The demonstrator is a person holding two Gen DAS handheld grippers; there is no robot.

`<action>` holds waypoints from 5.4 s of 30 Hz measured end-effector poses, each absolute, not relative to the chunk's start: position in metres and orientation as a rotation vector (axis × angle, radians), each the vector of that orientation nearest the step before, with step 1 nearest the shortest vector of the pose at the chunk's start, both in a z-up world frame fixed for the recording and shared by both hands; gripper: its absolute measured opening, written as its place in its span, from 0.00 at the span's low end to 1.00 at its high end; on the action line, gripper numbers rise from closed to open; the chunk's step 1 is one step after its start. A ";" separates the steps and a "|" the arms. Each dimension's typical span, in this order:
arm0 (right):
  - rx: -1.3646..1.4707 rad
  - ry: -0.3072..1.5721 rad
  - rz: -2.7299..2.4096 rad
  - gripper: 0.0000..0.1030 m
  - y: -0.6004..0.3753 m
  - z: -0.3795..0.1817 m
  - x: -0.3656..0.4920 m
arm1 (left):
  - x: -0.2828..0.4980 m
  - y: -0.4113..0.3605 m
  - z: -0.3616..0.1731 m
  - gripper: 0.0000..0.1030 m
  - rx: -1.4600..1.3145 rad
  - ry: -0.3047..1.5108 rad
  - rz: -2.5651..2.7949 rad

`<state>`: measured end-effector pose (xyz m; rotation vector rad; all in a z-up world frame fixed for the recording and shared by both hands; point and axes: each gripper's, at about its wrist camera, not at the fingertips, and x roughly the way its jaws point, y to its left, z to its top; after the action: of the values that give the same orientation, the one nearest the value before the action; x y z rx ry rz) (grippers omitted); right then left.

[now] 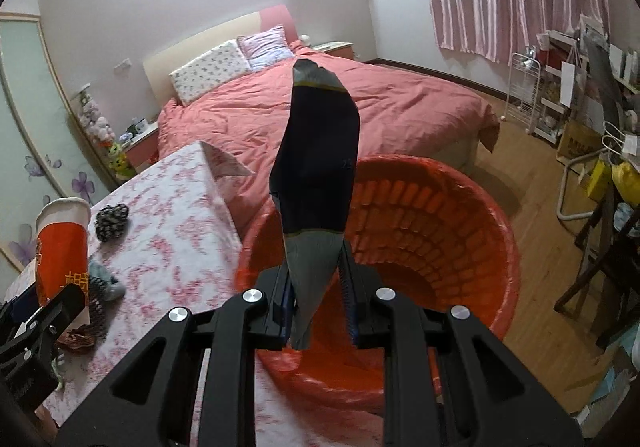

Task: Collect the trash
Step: 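Carry cup and sock over the orange basket and open both tools, then move both open tools back over the items on the bed, then grasp the black mesh cloth with the right tool while the left tool grasps the green towel, then carry mesh cloth and green towel over the orange basket and open both tools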

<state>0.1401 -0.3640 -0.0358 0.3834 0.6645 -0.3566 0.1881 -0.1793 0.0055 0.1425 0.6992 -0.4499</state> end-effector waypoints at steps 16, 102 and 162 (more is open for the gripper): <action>0.435 0.697 -0.367 0.21 -0.422 -0.060 0.139 | 0.203 -0.290 -0.031 0.72 0.163 0.753 -0.677; 0.234 0.713 0.093 0.06 -0.116 -0.014 0.217 | 0.185 0.097 -0.073 0.52 -0.102 0.893 -0.094; 0.352 0.398 -0.217 0.05 -0.302 0.033 0.118 | 0.185 -0.083 0.062 0.09 -0.035 0.616 -0.414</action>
<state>0.1177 -0.3019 0.0327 0.3516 0.3976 -0.2175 0.1848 -0.0833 0.0621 -0.0348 0.6162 -0.4135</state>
